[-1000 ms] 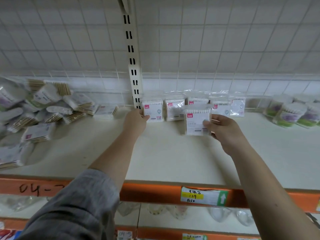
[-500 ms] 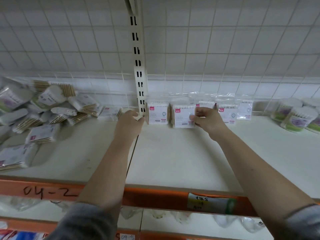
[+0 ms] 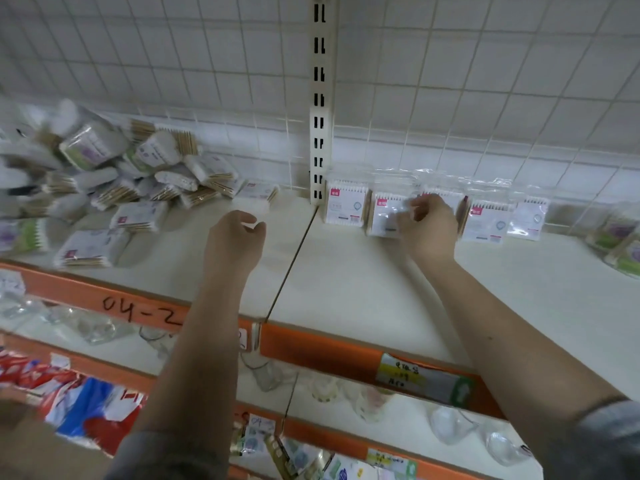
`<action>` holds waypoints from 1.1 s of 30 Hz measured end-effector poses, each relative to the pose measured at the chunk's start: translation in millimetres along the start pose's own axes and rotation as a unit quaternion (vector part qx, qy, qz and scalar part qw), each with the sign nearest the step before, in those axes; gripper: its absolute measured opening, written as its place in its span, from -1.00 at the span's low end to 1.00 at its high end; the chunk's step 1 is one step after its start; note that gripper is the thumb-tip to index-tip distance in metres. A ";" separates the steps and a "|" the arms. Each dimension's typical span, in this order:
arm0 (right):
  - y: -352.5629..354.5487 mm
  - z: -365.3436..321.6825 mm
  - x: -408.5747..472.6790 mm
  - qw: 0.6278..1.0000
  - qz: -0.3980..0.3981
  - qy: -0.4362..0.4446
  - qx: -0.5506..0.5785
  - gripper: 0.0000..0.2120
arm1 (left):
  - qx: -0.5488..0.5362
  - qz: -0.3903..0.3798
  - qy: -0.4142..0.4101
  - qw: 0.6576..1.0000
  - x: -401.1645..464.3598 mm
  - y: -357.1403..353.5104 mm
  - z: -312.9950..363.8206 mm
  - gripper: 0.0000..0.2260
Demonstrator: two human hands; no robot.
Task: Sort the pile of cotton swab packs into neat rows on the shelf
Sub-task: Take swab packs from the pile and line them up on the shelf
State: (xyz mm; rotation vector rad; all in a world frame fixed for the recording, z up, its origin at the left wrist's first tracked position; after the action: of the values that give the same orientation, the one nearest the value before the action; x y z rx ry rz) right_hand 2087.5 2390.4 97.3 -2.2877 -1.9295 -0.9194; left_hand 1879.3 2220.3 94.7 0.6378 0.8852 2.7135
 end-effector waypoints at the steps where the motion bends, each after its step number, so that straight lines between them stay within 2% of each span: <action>1: -2.1 -4.0 -3.2 1.000 -0.008 0.014 0.006 -0.84 | 0.002 0.004 0.001 1.000 0.2 5.0 -3.0 -0.74; 4: -14.7 -19.9 -13.2 0.998 -0.038 0.042 0.017 -0.88 | -0.005 0.010 0.002 1.000 6.6 18.0 -13.3 -0.75; 7: -35.6 -37.1 -25.4 0.996 -0.079 0.033 0.025 -0.89 | -0.014 0.017 0.008 1.000 20.9 29.5 -27.5 -0.75; 12: -85.5 -60.6 -44.7 0.991 -0.129 0.024 -0.022 -0.84 | 0.010 0.037 -0.013 0.999 56.9 51.7 -50.8 -0.74; 19: -168.5 -97.4 -59.4 0.985 -0.154 -0.012 -0.080 -0.67 | 0.033 0.011 -0.099 0.994 138.4 65.9 -86.0 -0.85; 23: -199.2 -115.3 -60.7 0.979 -0.152 -0.057 -0.124 -0.60 | 0.065 -0.032 -0.159 0.985 171.3 59.8 -96.4 -0.78; 33: -238.5 -131.7 -57.7 0.963 -0.159 -0.106 -0.191 -0.44 | -0.005 -0.063 -0.116 0.991 192.3 50.7 -104.3 -0.84</action>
State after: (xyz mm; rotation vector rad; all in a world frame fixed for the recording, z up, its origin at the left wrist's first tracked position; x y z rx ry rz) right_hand 1812.4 2347.2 96.7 -2.3961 -2.4556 -1.2168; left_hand 1657.6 2190.5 114.0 0.8435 0.8222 2.4684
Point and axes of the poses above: each hand's wrist, its own x-axis towards the middle knuckle, its own y-axis out of the back of the hand, z = x × y, the point moved 2 cm from there along x, towards the middle knuckle, and after that the axes turned 14 degrees about z, right-handed, at the moved point
